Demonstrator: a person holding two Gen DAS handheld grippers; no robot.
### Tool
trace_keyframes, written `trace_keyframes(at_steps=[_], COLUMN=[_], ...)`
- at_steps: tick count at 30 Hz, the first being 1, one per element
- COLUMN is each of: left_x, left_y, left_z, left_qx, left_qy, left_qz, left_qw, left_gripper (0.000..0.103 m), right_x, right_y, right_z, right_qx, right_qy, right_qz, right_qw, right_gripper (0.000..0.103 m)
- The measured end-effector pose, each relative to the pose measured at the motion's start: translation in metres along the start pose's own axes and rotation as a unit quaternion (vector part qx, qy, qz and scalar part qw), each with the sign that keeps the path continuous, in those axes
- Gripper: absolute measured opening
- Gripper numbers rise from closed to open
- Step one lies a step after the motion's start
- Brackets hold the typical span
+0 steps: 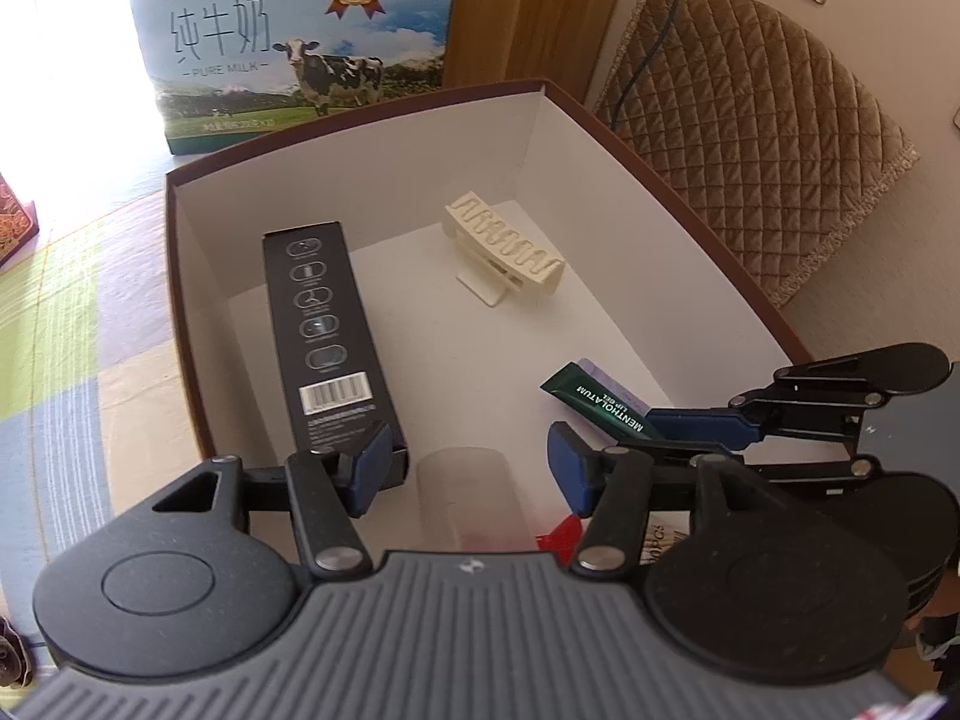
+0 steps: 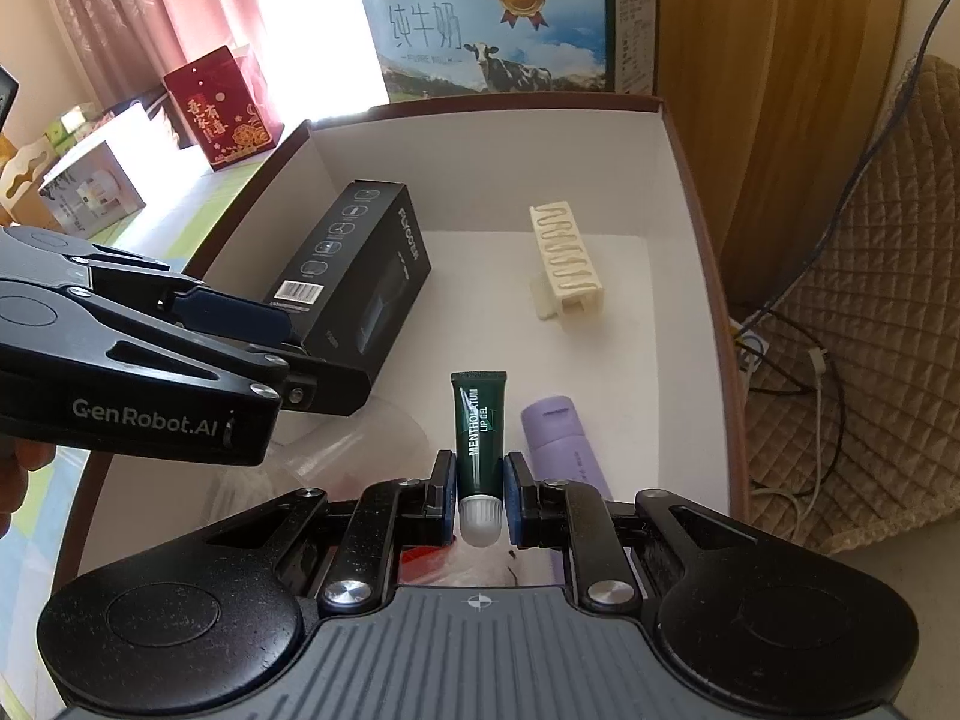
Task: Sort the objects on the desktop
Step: 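Open both grippers to drop the tube and cup into the box, then withdraw both open grippers from the box toward the table items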
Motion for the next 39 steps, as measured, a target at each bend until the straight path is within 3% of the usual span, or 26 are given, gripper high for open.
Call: trace_keyframes(at_steps=[6,7,8,9,10,12,16,20,30,39], left_x=[-0.009,-0.011,-0.014,-0.017,-0.02,-0.026,-0.039,-0.054,-0.09,-0.116], left_y=[0.001,0.001,0.001,0.001,0.0,-0.002,-0.009,-0.016,-0.038,-0.064], left_z=[-0.006,-0.008,-0.009,-0.01,-0.011,-0.014,-0.019,-0.024,-0.036,-0.041], left_qx=[-0.001,-0.002,-0.003,-0.003,-0.003,-0.004,-0.007,-0.011,-0.031,-0.05], left_qy=[0.015,0.017,0.019,0.02,0.022,0.027,0.028,0.032,0.052,0.046], left_qz=[0.014,0.016,0.018,0.021,0.024,0.028,0.037,0.045,0.057,0.058], left_qw=[0.9998,0.9997,0.9997,0.9996,0.9995,0.9992,0.9989,0.9984,0.9966,0.996], left_gripper=[0.06,0.061,0.063,0.065,0.068,0.073,0.078,0.083,0.086,0.087], right_x=[0.005,0.005,0.003,0.0,-0.003,-0.007,-0.016,-0.026,-0.047,-0.066], right_y=[0.001,0.001,-0.001,-0.002,-0.003,-0.005,-0.011,-0.017,-0.02,-0.023], right_z=[-0.007,-0.008,-0.009,-0.011,-0.014,-0.019,-0.028,-0.035,-0.054,-0.073], right_qx=[-0.016,-0.016,-0.017,-0.018,-0.022,-0.031,-0.034,-0.029,-0.007,-0.001], right_qy=[-0.002,-0.004,-0.006,-0.008,-0.008,-0.004,-0.003,-0.003,-0.027,-0.033], right_qz=[0.009,0.011,0.015,0.022,0.03,0.031,0.039,0.042,0.04,0.053], right_qw=[1.0,1.0,1.0,1.0,0.999,0.999,0.999,0.999,0.999,0.998], right_gripper=[0.018,0.033,0.057,0.067,0.073,0.076,0.095,0.101,0.101,0.101])
Point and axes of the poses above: each gripper's, at about its wrist camera, not at the fingertips, and x roughly the way its jaws point, z to its right, y to its top, the point moved 3 cm from there along x, roughly the way its jaws point, and after that the axes turned 9 degrees about y, right-handed, at the moved point
